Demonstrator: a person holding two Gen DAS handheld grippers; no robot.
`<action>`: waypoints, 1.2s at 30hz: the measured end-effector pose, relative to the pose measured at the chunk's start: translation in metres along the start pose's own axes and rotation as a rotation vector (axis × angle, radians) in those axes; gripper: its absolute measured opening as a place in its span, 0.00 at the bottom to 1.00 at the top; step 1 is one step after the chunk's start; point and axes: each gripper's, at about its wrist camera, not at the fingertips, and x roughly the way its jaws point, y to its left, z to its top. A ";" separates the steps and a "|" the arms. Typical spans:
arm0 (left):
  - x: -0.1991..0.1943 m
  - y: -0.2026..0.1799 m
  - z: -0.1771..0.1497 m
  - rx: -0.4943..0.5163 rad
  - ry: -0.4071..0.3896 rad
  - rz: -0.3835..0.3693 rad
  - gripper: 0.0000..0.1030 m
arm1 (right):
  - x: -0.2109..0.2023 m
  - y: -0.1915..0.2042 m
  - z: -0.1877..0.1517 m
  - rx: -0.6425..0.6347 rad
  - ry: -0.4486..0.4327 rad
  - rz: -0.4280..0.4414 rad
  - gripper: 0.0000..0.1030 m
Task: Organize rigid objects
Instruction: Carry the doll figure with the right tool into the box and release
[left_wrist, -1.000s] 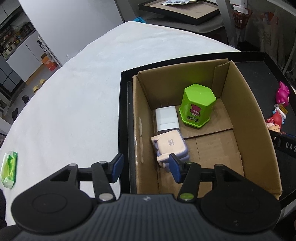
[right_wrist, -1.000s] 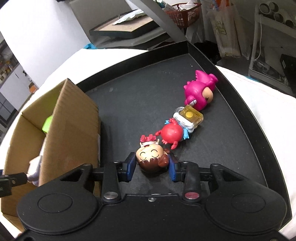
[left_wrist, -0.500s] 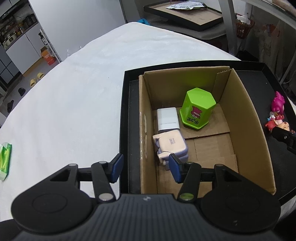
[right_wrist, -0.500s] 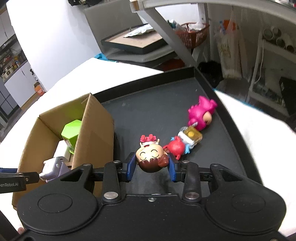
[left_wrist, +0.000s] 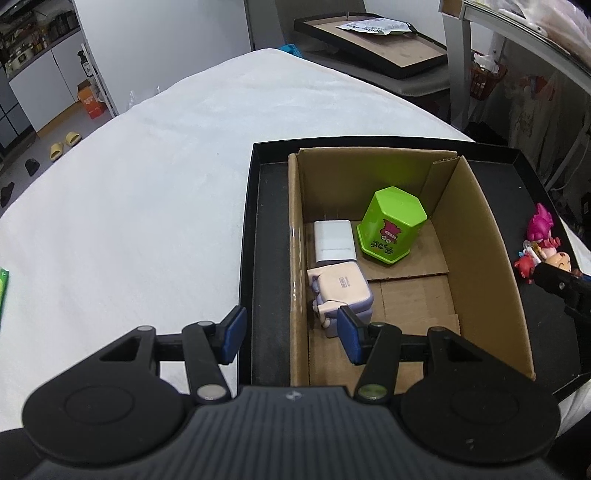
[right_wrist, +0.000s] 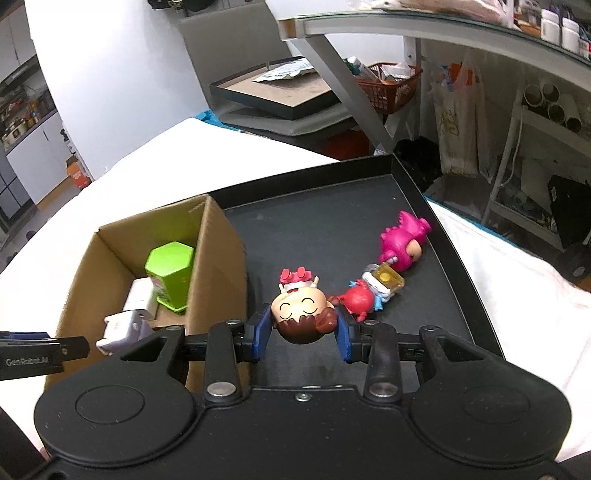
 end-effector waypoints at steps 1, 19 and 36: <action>0.000 0.000 0.000 -0.001 -0.001 -0.005 0.51 | -0.002 0.003 0.001 -0.007 -0.003 -0.001 0.35; 0.004 0.022 0.000 -0.088 -0.010 -0.087 0.47 | -0.012 0.059 0.018 -0.131 -0.039 -0.023 0.35; 0.017 0.031 -0.001 -0.106 0.022 -0.193 0.09 | 0.008 0.114 0.016 -0.221 0.011 0.007 0.35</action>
